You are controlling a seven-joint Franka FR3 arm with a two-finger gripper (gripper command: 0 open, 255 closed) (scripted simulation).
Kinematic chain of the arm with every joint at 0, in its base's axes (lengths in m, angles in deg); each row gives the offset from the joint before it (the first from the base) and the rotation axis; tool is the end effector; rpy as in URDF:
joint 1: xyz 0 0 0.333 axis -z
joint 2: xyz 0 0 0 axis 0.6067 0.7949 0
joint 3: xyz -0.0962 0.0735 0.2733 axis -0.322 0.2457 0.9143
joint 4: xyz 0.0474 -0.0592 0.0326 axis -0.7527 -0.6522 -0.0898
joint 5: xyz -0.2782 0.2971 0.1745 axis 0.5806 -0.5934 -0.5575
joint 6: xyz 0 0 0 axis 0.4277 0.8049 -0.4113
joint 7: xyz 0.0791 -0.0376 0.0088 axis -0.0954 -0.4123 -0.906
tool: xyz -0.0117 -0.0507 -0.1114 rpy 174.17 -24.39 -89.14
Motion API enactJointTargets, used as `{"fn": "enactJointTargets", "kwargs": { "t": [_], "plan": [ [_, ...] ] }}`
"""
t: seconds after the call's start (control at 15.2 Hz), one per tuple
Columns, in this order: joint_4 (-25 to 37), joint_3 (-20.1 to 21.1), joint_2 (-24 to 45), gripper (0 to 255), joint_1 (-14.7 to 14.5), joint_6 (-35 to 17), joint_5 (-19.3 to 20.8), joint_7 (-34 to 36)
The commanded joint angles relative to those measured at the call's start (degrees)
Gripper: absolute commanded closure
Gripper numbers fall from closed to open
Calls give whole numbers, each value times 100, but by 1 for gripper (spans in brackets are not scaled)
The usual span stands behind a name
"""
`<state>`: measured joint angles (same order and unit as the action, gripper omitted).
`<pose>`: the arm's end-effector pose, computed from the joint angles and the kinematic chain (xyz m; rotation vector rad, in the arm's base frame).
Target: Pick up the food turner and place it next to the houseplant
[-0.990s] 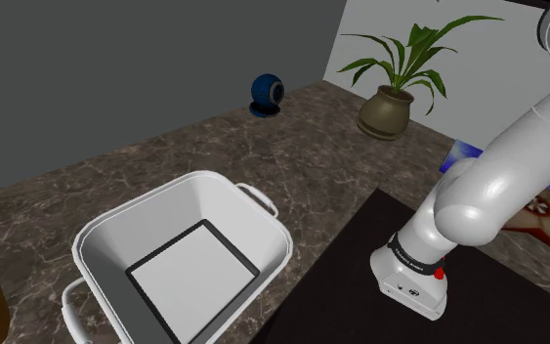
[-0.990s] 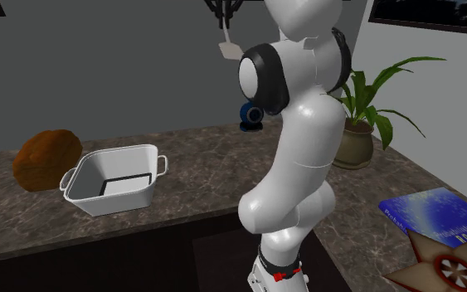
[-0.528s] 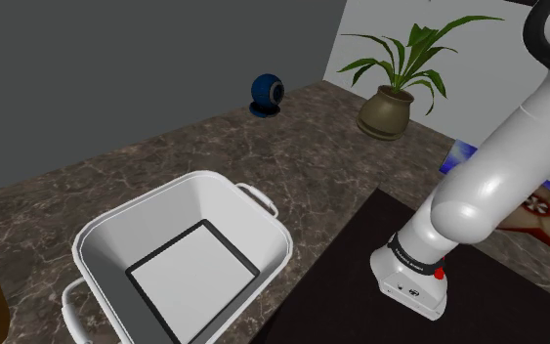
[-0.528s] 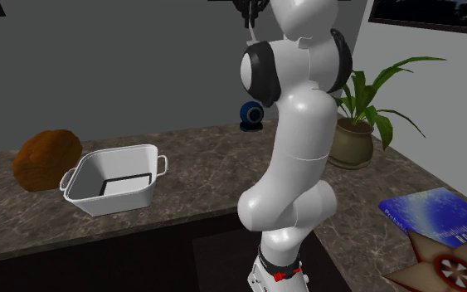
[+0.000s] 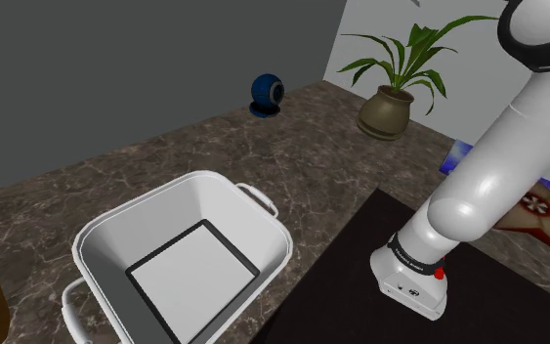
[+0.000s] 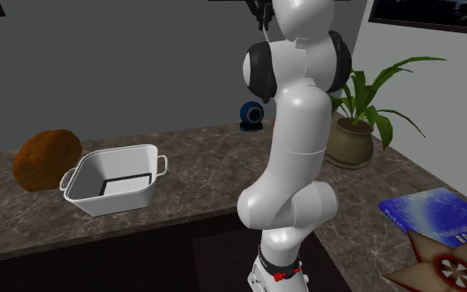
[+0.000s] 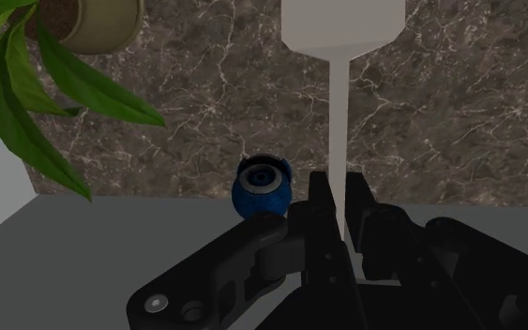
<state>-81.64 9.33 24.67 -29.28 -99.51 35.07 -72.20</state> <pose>0.4527 -0.0897 0.8575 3.1385 -0.0710 0.1019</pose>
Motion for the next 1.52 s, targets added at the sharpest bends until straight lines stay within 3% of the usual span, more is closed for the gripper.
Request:
{"fn": "enactJointTargets", "kwargs": {
  "t": [0.0, 0.59, 1.45],
  "plan": [
    [-827, 11, -419, 255, -15, -417, 36, -3],
    [-2770, 51, -1297, 255, -31, -1482, 91, 29],
    [-4670, 72, -2034, 255, -28, -2646, 122, 49]
  ]
}}
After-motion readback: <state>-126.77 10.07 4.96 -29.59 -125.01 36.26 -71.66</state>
